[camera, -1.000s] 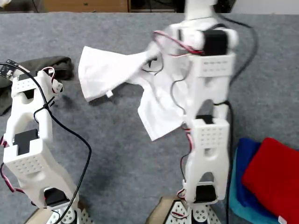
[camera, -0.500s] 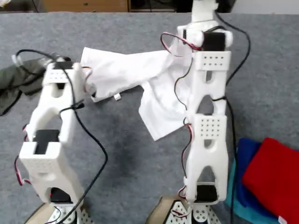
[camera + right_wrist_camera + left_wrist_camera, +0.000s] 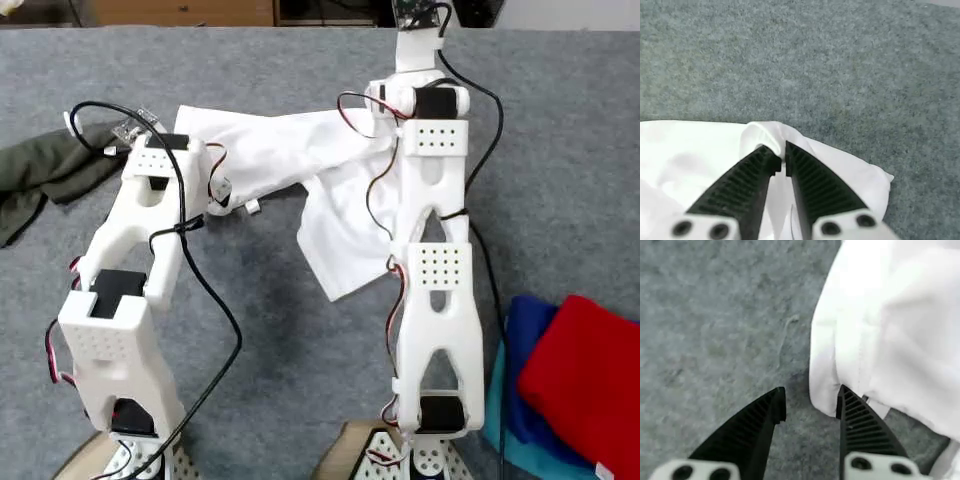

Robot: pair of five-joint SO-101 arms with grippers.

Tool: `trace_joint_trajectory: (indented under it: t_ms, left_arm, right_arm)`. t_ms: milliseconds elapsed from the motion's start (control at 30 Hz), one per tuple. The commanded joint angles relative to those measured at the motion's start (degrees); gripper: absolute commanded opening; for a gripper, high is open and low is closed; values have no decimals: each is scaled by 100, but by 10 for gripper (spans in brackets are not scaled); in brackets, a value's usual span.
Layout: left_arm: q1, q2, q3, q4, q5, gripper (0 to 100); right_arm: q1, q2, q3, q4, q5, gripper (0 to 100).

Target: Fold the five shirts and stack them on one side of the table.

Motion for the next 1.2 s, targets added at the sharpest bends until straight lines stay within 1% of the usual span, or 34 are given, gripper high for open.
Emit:
trace_joint_trajectory:
  t_ms: [0, 100, 200, 367, 467, 600, 667, 900, 1167]
  left_arm:
    - [-44, -321, -826, 870, 18, 177]
    - [-149, -444, -1380, 1609, 18, 178]
    - [-185, -400, -1732, 1934, 35, 178]
    - [0, -338, -1644, 1899, 44, 177]
    - [158, -92, -1407, 1477, 53, 178]
    - [132, 462, -1222, 923, 53, 178]
    - [62, 778, -1284, 782, 53, 176]
    - [-105, 1666, -1829, 826, 44, 175]
    - [-123, 1842, -1996, 835, 44, 174]
  right_arm:
    - [92, -48, -198, -158, -9, 5]
    - [84, -48, -189, -158, -9, 5]
    - [75, -48, -189, -158, -9, 5]
    - [66, -48, -189, -158, -9, 5]
    - [66, -48, -180, -158, -9, 5]
    - [66, -48, -180, -158, -9, 5]
    - [66, -48, -180, -158, -9, 5]
    - [66, -40, -180, -158, -9, 5]
    - [57, -40, -180, -158, -9, 5]
